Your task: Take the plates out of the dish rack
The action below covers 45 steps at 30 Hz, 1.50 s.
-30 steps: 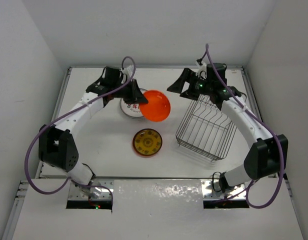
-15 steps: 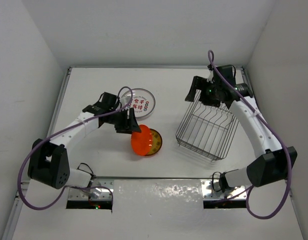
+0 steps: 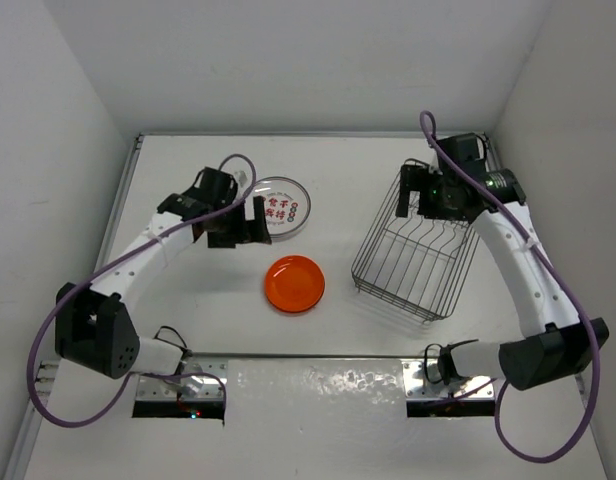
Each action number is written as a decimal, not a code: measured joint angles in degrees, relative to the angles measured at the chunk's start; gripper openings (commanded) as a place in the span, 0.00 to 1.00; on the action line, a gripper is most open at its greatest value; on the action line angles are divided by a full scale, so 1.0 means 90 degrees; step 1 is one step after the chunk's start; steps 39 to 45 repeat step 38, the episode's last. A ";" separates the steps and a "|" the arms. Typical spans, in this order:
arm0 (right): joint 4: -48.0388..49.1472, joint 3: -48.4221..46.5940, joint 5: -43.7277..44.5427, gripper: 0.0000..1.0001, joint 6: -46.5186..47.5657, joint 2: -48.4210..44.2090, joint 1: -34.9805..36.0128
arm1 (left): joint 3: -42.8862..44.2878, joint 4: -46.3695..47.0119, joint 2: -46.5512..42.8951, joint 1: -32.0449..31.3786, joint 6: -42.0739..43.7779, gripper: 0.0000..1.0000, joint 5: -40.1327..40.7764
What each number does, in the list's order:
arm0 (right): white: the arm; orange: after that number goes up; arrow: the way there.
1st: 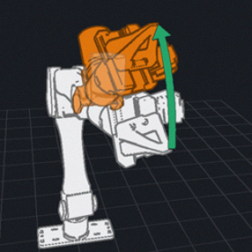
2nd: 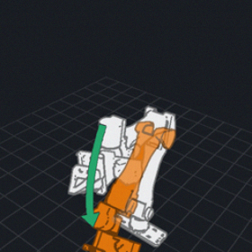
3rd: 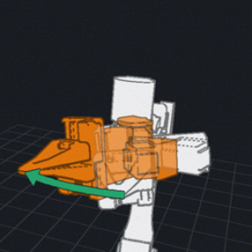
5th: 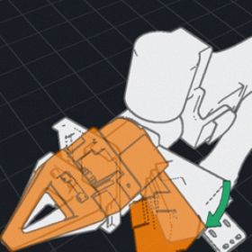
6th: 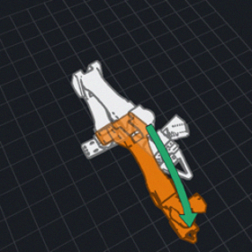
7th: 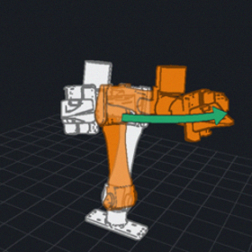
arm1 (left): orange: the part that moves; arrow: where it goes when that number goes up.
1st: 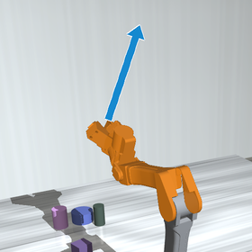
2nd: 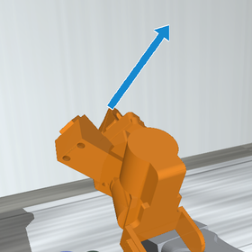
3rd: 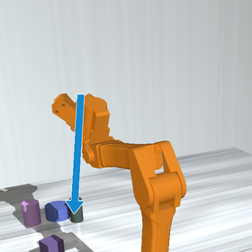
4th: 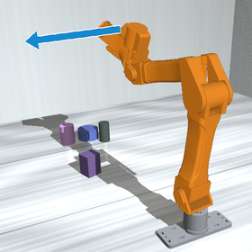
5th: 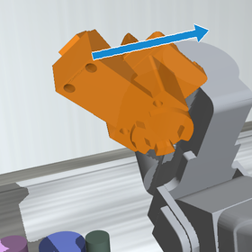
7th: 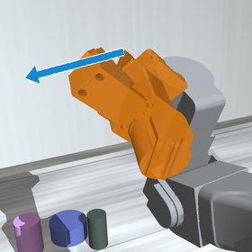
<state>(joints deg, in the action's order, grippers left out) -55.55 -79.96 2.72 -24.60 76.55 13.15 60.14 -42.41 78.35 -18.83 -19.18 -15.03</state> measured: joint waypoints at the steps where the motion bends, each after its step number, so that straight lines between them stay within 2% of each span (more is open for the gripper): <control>1: -0.0146 -0.0126 0.0192 0.99 0.0095 -0.0049 0.0000 | 0.0267 -0.0080 -0.0010 0.0000 -0.0027 0.99 0.0296; 5: -0.0673 -0.0658 0.1005 0.99 0.0435 -0.0425 0.0000 | 0.1197 -0.0425 -0.0141 0.0002 -0.0124 1.00 0.1953; 10: -0.1309 -0.0971 0.1967 0.99 0.0704 -0.1154 0.0000 | 0.2127 -0.0726 -0.0425 0.0015 -0.0289 1.00 0.3616; 18: -0.2110 -0.0826 0.2720 0.99 0.0986 -0.2195 0.0000 | 0.2280 -0.1168 -0.1416 0.0019 -0.0580 1.00 0.5343; 24: -0.2191 -0.0549 0.2630 0.99 0.1047 -0.2776 0.0000 | 0.1819 -0.1239 -0.2594 0.0019 -0.0750 1.00 0.5899; 29: -0.2220 -0.0561 0.2640 0.99 0.1081 -0.3048 0.0000 | 0.1440 -0.1428 -0.3164 0.0019 -0.0918 1.00 0.6222; 45: -0.2227 -0.0556 0.2628 0.99 0.1095 -0.3048 0.0000 | 0.1236 -0.1603 -0.3371 0.0019 -0.0998 1.00 0.6385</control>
